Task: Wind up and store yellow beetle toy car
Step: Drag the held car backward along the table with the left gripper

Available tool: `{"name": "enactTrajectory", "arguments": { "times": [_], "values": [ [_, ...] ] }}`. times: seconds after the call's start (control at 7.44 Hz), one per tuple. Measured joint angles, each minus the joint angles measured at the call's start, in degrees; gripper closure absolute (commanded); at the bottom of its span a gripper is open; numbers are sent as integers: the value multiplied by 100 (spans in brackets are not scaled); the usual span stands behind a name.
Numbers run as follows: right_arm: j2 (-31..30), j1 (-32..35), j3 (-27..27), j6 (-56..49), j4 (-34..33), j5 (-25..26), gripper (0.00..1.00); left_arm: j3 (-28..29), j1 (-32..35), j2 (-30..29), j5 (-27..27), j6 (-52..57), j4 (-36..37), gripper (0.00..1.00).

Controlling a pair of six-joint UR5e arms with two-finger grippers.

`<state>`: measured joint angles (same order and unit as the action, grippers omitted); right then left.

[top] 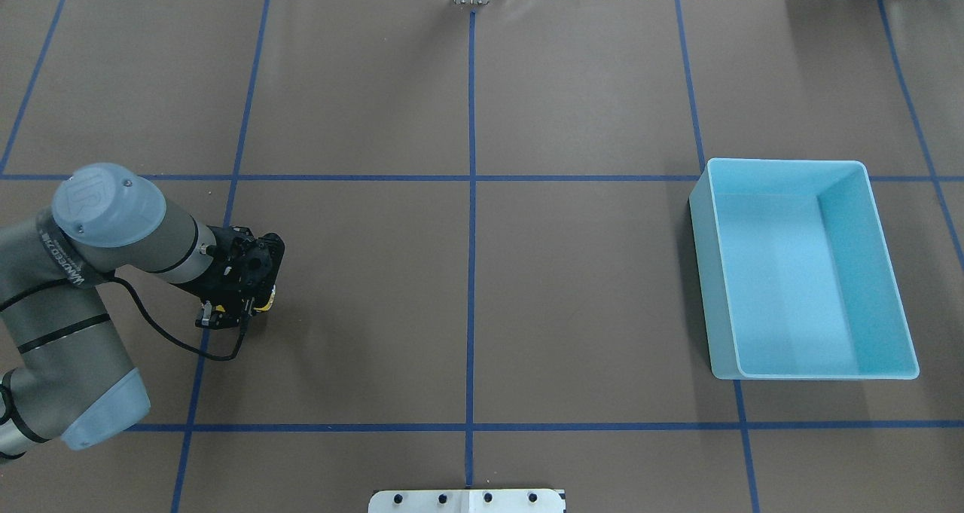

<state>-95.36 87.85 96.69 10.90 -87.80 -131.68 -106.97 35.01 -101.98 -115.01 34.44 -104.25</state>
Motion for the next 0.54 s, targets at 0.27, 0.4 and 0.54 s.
{"name": "enactTrajectory", "arguments": {
  "times": [0.27, 0.4, 0.54],
  "values": [
    [0, -32, -1, 0, 0, 2, 1, 56, 1, 2, 5, 106, -46, 100],
    [0, -44, -1, 0, 0, 2, 1, 131, 6, 10, 10, 116, -150, 100],
    [0, -54, -1, 0, 0, 2, 1, 216, 16, 24, 12, 115, -273, 100]
  ]
}}
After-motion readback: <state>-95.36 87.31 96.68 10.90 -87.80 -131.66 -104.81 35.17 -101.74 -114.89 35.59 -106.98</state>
